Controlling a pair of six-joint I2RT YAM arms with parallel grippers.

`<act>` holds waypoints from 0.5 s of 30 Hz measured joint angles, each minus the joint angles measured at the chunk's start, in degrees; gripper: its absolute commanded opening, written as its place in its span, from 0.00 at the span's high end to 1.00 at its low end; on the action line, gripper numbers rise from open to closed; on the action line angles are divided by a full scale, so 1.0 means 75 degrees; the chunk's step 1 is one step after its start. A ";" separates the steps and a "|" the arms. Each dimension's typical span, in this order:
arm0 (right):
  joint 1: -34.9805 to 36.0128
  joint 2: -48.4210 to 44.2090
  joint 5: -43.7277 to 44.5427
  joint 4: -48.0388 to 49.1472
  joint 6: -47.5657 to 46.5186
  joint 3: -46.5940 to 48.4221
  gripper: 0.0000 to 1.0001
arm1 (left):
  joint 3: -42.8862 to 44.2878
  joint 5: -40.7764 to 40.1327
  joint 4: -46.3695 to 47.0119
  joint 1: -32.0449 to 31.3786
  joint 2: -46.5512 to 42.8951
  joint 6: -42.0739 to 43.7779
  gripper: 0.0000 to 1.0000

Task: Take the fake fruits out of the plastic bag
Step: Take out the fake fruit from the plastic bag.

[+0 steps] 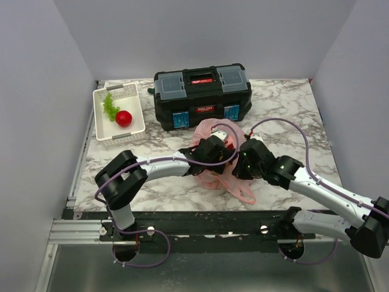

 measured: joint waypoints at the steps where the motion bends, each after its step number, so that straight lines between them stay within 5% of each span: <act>1: 0.0000 0.0000 0.0000 0.0009 0.0000 -0.0032 0.99 | 0.0067 0.0000 0.0026 0.0000 0.0067 -0.0006 0.30; 8: 0.0000 0.0000 0.0015 0.0015 0.0000 -0.0114 0.99 | 0.0423 0.0029 0.0245 0.0041 0.0466 -0.0023 0.65; 15: 0.0000 -0.0003 0.0029 0.0020 0.0006 -0.0245 0.99 | 0.0408 0.0256 0.0221 0.0064 0.0393 0.0079 0.72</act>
